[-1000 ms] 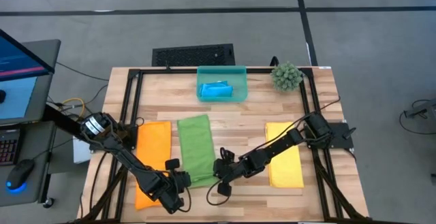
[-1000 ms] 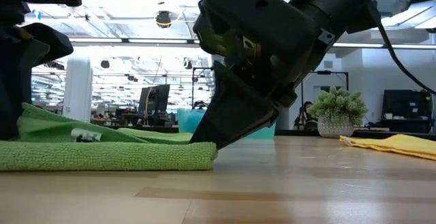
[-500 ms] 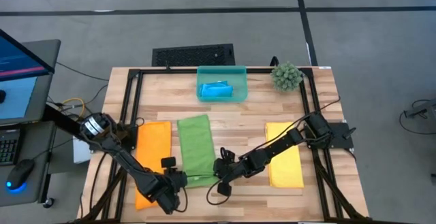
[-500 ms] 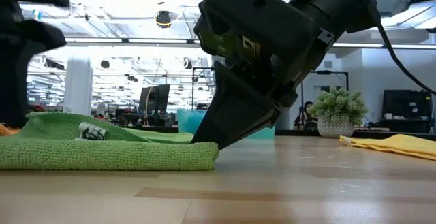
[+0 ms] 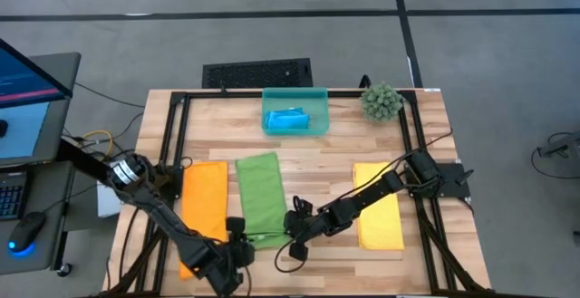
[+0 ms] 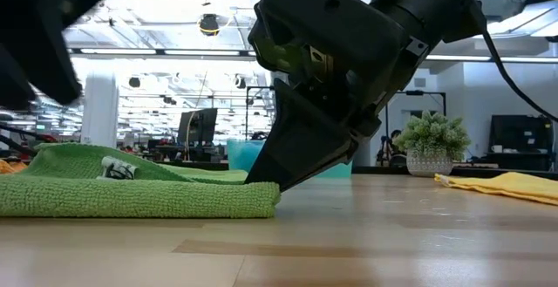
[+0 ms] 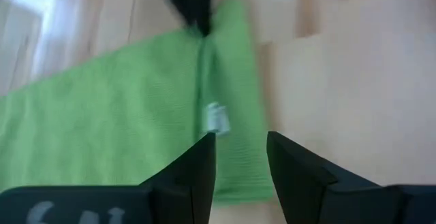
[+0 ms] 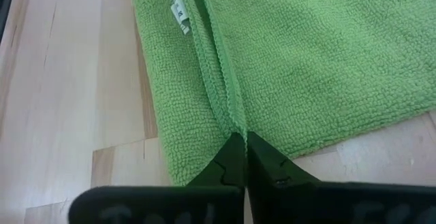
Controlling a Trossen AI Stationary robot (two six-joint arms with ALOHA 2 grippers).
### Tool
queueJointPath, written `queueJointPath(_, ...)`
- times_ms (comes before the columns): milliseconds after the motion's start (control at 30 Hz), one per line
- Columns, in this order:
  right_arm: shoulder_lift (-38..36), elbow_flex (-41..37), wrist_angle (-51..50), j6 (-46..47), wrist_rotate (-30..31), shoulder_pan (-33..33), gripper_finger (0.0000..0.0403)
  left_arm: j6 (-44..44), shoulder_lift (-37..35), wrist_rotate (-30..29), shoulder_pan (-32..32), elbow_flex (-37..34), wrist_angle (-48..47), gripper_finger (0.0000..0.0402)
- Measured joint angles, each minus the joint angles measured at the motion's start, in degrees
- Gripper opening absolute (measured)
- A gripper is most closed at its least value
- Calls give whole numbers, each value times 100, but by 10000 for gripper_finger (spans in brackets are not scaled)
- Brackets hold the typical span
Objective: Roll microfiber towels into tight, uniform cylinder then place into a basket
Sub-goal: Roll the green towel
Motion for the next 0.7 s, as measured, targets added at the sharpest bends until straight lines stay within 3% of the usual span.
queueJointPath(433,2,-2,-2,-30,-7,4,17,-521,228,-19,161,-440,131,126)
queueJointPath(700,2,-2,-2,-44,-17,6,12,-524,209,-734,-66,-250,-119,126)
